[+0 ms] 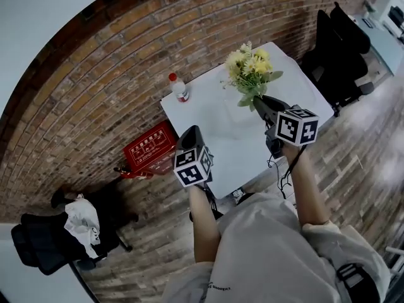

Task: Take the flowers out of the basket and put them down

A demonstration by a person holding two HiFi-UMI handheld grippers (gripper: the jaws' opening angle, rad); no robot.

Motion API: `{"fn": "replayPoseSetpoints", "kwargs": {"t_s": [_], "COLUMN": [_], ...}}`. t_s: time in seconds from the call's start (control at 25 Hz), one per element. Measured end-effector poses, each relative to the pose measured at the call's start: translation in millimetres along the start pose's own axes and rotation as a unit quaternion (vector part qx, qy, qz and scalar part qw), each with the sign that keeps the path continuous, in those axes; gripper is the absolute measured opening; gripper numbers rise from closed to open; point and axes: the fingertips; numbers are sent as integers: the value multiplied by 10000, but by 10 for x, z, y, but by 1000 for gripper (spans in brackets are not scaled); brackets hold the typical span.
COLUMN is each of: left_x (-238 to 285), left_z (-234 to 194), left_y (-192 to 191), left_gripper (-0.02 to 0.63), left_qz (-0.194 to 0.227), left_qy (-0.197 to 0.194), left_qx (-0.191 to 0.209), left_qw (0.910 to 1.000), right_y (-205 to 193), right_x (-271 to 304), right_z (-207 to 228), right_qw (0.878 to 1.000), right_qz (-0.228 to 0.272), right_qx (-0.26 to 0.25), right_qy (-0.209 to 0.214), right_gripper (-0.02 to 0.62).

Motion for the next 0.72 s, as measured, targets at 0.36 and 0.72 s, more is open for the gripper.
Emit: {"fn": "replayPoseSetpoints", "kwargs": {"t_s": [0.36,0.72], "left_x": [-41,-344], "left_z": [9,-291], "left_y": [-75,-65], "left_gripper": [25,25], "left_qz": [-300,-495], "left_qy": [-898,-1235], "left_qx": [110,480], "left_qw": [9954,9900], "right_y": [-234,-499], "right_x": [-340,-409], "right_z": [-309,-948], "right_qw": [9966,9946], "right_qz": [289,540], "right_qx": [269,218], "right_qy": [-728,-861], "right_gripper": [74,74]}}
Point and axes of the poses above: the fingertips, and each gripper's own axes: x forward along the fingers, z to its right, y out of its top, and after that the axes turned 15 degrees about -y, right-handed
